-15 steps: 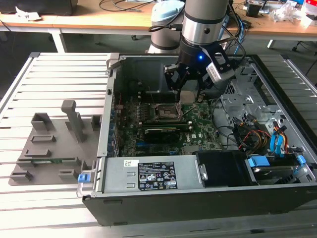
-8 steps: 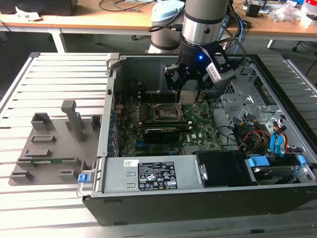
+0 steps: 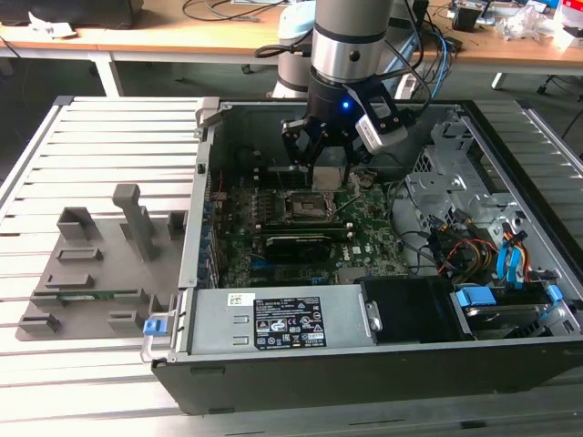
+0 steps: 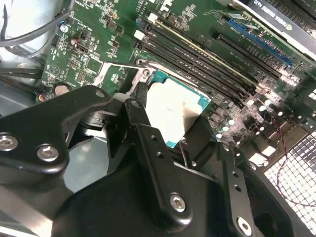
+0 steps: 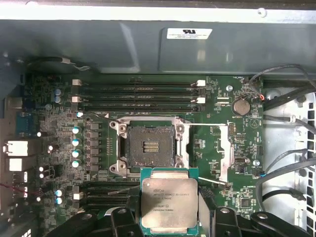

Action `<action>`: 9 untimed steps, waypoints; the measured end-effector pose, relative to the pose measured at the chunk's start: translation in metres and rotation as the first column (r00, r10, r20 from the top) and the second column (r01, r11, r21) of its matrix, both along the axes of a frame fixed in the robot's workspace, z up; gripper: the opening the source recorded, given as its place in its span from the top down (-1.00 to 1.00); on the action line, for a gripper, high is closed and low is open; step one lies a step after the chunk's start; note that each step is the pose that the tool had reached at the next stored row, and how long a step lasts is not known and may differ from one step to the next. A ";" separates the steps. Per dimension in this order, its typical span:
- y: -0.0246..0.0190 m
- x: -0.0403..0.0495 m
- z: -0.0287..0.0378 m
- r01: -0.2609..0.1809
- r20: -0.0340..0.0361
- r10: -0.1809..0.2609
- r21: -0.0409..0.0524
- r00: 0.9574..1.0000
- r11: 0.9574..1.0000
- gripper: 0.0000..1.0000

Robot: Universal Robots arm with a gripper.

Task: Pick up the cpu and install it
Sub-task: 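Place the cpu into insertion slot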

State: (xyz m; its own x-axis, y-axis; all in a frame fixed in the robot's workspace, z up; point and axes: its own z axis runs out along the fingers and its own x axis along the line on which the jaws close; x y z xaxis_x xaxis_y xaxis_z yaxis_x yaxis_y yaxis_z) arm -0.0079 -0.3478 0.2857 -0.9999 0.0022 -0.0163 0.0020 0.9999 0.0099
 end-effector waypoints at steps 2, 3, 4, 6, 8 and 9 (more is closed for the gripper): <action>0.0000 -0.0001 0.0000 0.000 0.000 0.000 0.000 1.000 1.000 -0.10; 0.0000 -0.0001 0.0000 0.000 0.000 0.000 0.000 1.000 1.000 -0.10; 0.0000 -0.0001 0.0000 0.000 0.000 0.000 0.000 1.000 1.000 -0.10; 0.0000 -0.0001 0.0000 0.019 0.000 -0.019 0.000 1.000 1.000 -0.10; 0.0000 -0.0001 0.0000 0.039 0.000 -0.039 -0.001 0.999 0.999 -0.10; 0.0000 -0.0001 0.0000 0.064 0.000 -0.064 -0.002 0.998 0.998 -0.10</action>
State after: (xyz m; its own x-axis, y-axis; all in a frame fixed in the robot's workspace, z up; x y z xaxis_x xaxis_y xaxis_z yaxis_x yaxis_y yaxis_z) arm -0.0081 -0.3478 0.2857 -0.9977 0.0663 -0.0164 0.0662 0.9978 0.0079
